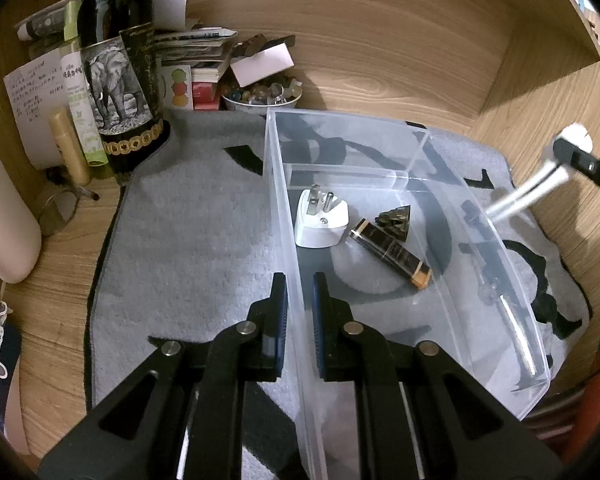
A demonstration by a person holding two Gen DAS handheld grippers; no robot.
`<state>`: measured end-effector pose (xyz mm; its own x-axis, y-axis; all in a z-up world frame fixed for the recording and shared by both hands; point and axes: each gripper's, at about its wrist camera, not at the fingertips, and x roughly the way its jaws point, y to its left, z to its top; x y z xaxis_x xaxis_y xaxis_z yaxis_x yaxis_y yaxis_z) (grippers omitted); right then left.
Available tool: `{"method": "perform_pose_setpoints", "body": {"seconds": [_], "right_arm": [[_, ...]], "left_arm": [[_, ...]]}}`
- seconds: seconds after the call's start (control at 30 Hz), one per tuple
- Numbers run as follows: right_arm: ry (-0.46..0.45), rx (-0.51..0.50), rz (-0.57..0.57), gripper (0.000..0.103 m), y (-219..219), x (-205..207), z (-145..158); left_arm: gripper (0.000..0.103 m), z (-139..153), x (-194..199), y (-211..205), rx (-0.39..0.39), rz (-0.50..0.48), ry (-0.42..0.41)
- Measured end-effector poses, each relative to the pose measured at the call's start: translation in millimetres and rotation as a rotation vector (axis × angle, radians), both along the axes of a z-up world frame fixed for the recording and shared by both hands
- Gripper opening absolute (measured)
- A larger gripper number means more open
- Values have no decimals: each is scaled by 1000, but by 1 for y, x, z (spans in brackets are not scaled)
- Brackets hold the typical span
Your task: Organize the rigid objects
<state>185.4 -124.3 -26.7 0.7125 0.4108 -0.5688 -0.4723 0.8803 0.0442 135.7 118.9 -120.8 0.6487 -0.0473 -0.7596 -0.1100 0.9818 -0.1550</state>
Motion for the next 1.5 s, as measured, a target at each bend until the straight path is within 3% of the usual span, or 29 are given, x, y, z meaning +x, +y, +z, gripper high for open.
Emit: {"method": "perform_pose_setpoints", "body": {"seconds": [0.23, 0.4, 0.7, 0.77, 1.03, 1.27, 1.5], "right_arm": [[-68, 76, 86, 39, 23, -11, 30], [-88, 116, 183, 39, 51, -22, 35], [94, -24, 283, 39, 103, -26, -26], [83, -30, 284, 39, 104, -29, -30], [188, -109, 302, 39, 112, -30, -61], [256, -187, 315, 39, 116, -29, -75], [281, -175, 315, 39, 114, -29, -78]], "left_arm": [[12, 0, -1, 1, -1, -1, -2], [12, 0, -1, 2, -12, -4, -5], [11, -1, -3, 2, -17, -16, -9], [11, -2, -4, 2, -18, -17, -11], [11, -2, -4, 3, -28, -17, -14], [11, -2, -4, 3, -30, -16, -13], [11, -2, -5, 2, -17, -18, -14]]}}
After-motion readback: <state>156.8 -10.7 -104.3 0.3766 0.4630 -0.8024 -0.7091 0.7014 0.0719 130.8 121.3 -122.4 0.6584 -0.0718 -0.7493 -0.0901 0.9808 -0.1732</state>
